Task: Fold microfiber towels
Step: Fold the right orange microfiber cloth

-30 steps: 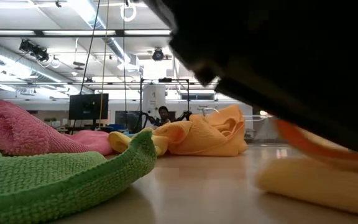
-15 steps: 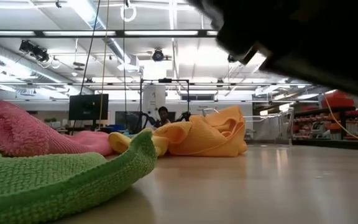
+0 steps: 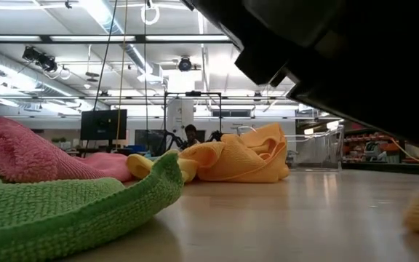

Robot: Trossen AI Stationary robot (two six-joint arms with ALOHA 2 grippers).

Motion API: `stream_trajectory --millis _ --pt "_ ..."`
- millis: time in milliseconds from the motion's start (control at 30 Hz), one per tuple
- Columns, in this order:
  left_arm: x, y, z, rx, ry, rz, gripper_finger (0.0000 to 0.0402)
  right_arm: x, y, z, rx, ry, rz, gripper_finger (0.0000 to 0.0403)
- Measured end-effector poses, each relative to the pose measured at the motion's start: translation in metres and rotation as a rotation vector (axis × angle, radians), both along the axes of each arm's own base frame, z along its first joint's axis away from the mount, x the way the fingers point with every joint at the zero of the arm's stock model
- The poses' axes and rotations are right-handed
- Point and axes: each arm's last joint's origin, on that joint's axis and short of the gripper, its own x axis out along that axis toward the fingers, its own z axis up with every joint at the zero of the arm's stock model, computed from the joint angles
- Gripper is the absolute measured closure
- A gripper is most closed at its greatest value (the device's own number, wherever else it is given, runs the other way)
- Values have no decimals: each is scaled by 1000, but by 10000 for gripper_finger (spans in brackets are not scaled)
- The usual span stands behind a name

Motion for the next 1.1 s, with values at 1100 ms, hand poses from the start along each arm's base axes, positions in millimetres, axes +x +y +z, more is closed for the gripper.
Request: stream_trajectory --millis 1100 --pt "13 10 -32 -48 -19 117 381 7 -3 1 -15 -75 -2 385"
